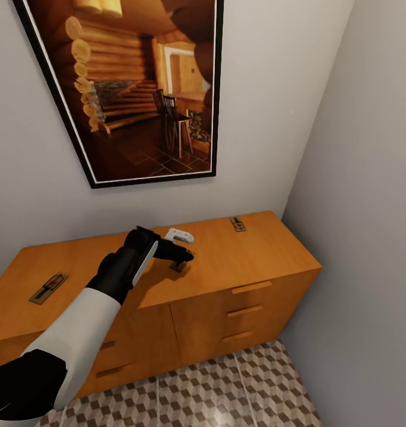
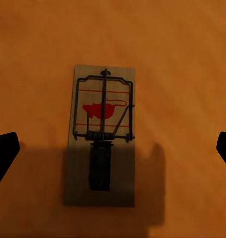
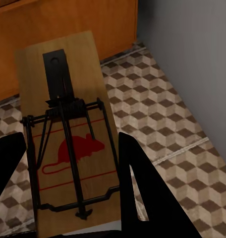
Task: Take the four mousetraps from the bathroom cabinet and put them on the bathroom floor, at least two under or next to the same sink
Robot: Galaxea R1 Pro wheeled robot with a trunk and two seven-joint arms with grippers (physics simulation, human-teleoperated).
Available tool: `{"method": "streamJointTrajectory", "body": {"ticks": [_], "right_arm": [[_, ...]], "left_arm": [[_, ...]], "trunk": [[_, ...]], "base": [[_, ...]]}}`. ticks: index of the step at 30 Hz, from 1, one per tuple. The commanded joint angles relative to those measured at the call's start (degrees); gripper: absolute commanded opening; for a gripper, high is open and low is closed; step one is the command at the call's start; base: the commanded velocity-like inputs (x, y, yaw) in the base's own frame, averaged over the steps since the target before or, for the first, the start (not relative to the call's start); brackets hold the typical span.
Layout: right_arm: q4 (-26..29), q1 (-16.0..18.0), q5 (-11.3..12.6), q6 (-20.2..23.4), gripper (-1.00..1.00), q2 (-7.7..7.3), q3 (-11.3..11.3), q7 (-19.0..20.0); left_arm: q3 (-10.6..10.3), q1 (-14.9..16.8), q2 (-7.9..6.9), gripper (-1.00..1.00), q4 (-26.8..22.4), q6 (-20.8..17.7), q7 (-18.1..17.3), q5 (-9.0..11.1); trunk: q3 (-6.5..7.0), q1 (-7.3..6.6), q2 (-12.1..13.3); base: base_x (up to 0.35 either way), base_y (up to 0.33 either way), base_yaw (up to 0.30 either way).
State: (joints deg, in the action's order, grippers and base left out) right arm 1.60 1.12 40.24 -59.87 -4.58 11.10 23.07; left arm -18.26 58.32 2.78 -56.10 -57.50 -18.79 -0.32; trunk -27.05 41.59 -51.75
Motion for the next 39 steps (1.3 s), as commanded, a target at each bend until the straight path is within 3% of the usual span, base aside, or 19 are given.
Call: {"method": "streamJointTrajectory", "body": {"ticks": [1, 11, 39], "right_arm": [[0.0, 0.0, 0.6, -0.1, -1.0, -0.02, 0.4, 0.3], [0.0, 0.0, 0.6, -0.1, -1.0, -0.03, 0.4, 0.3], [0.0, 0.0, 0.6, -0.1, -1.0, -0.03, 0.4, 0.3]], "left_arm": [[0.0, 0.0, -0.02, 1.0, 0.0, -0.2, -0.1, -0.1], [0.0, 0.0, -0.06, 1.0, 0.0, -0.2, -0.1, -0.1], [0.0, 0.0, -0.06, 1.0, 0.2, -0.2, -0.1, -0.1]], "trunk": [[-0.06, 0.01, 0.0], [-0.21, 0.01, 0.0], [-2.45, 0.01, 0.0]], "base": [[0.0, 0.0, 0.0], [0.0, 0.0, 0.0], [0.0, 0.0, 0.0]]}}
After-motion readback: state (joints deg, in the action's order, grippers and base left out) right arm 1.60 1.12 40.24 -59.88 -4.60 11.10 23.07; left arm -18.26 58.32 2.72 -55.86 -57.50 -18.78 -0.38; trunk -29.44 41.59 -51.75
